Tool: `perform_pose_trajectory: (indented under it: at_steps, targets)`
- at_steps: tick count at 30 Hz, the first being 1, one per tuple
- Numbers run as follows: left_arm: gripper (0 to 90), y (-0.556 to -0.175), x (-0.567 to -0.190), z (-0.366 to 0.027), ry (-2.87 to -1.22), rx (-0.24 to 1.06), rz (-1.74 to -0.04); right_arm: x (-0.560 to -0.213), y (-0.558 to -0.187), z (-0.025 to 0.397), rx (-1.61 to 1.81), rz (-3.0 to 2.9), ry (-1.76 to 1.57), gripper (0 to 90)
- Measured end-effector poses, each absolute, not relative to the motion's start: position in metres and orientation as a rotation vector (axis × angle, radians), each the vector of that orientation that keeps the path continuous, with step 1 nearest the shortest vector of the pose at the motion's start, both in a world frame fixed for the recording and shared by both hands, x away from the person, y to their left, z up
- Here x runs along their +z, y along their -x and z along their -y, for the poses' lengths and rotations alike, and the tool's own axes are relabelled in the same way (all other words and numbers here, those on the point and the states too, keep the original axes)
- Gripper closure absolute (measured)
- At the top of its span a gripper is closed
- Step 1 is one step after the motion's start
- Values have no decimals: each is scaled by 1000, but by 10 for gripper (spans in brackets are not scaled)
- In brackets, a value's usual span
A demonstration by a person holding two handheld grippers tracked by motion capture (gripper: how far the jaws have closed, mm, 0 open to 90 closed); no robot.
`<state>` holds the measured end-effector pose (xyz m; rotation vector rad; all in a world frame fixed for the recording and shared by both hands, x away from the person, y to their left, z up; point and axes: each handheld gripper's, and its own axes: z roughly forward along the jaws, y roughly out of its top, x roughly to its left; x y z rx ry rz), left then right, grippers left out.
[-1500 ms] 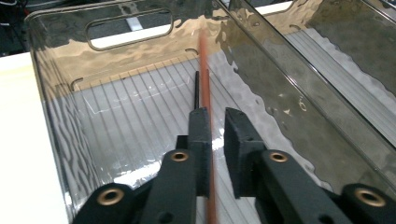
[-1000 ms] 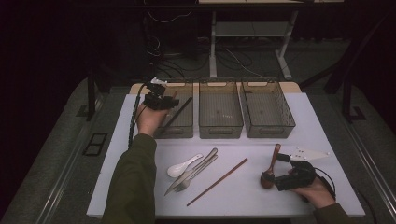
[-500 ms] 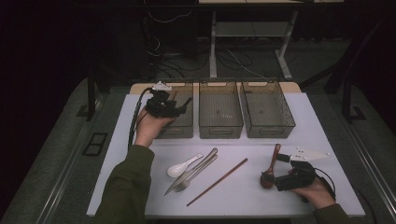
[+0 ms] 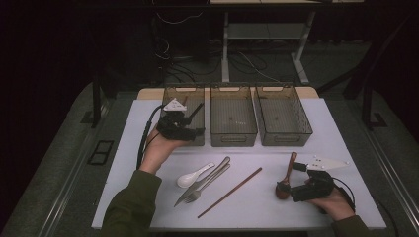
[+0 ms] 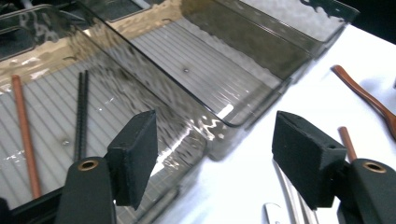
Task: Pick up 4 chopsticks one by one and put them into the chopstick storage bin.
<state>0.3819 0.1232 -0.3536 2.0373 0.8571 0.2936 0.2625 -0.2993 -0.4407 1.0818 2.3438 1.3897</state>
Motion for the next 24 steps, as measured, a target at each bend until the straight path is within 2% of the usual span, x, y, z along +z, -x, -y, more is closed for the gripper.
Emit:
perform_pose_trajectory:
  at_steps: [15,24]
  targets:
    - [281,-336,-369,-104,-2033,252,-801,-441,-262,299,1388,-2348,-1078,13]
    - [303,-312,-385,-94,-2044,240,-780,-441,-262,299,1387,-2346,-1074,13]
